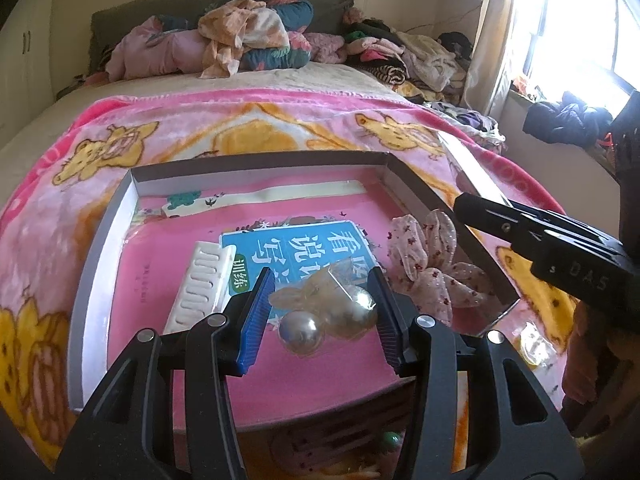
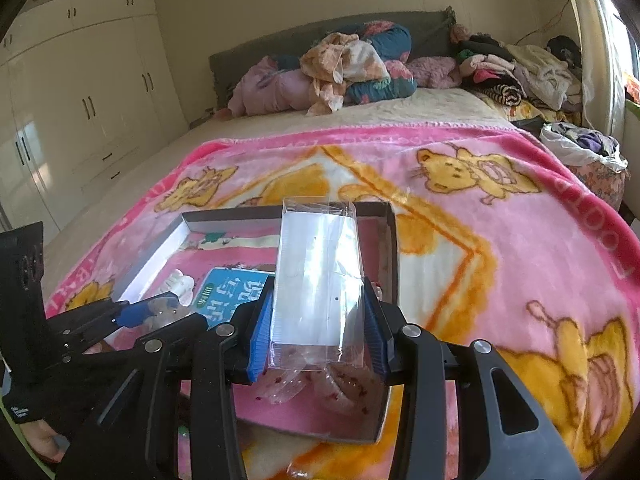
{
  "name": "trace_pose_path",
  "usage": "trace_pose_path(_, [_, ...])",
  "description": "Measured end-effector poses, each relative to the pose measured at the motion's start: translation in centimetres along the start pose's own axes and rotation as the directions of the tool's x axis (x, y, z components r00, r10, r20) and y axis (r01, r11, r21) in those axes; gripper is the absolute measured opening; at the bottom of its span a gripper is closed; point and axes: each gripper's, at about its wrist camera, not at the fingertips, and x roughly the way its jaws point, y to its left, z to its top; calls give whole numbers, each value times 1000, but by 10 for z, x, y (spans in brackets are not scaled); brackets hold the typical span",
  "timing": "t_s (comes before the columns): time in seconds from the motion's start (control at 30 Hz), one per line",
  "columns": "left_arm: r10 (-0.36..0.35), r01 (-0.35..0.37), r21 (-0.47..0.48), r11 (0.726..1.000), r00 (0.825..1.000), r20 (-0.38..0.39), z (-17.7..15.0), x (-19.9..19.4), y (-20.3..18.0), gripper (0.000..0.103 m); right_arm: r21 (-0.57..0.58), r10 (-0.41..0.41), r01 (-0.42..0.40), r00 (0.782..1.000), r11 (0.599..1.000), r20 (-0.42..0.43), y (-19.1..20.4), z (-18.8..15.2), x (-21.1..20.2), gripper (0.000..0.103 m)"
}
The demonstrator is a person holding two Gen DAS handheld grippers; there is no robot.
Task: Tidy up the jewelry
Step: 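Carry the pearls and packet into the box and open both tools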
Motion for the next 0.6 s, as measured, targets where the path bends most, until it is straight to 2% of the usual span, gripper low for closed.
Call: trace_pose_path(0.6, [15,-15,6,1000,999,-43,-10,14,2,39,13,4,-2,996,1000,-85,-5,-11,33,39])
